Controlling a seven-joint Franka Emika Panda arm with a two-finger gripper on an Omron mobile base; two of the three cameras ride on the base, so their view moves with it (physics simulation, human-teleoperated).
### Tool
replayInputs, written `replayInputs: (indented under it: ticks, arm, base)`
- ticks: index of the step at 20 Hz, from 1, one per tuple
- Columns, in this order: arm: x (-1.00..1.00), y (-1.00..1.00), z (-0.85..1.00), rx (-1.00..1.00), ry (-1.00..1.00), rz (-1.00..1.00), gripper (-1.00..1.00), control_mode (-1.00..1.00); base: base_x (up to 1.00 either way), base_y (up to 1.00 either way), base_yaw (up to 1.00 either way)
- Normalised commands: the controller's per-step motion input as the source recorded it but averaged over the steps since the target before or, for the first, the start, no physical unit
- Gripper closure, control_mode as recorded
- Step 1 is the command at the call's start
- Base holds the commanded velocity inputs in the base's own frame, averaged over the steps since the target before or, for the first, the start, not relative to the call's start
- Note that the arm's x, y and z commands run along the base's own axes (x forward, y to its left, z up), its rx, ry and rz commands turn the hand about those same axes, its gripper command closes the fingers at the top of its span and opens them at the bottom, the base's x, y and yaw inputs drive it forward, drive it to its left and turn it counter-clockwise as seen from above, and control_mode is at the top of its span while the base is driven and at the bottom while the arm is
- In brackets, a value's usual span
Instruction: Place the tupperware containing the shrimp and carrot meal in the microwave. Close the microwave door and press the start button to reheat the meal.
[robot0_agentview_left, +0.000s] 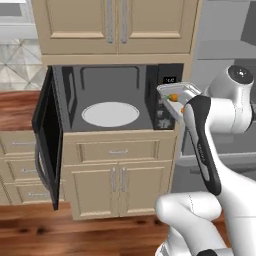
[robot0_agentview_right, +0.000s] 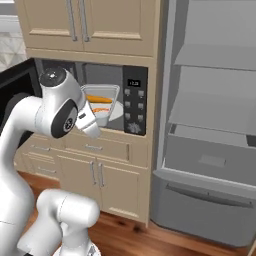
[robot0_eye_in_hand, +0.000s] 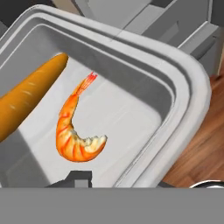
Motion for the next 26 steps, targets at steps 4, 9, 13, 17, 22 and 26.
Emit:
replayInputs:
  ticks: [4,9,13,17,22,26]
  arm:
    - [0.0,0.0,0.0,0.0,0.0,0.0,1.0,1.0]
    - [0.0,0.0,0.0,0.0,0.0,0.0,1.0,1.0]
    - [0.0,0.0,0.0,0.0,0.0,0.0,1.0,1.0]
    - [0.0,0.0,0.0,0.0,0.0,0.0,1.0,1.0]
    - [0.0,0.0,0.0,0.0,0.0,0.0,1.0,1.0]
    - [0.0,0.0,0.0,0.0,0.0,0.0,1.0,1.0]
  base:
    - [0.1,0.03,0.15]
    - [0.15,0.0,0.2]
    - [0.23,0.06,0.22]
    - [0.32,0.08,0.18]
    - [0.44,0.12,0.15]
    - [0.46,0.1,0.13]
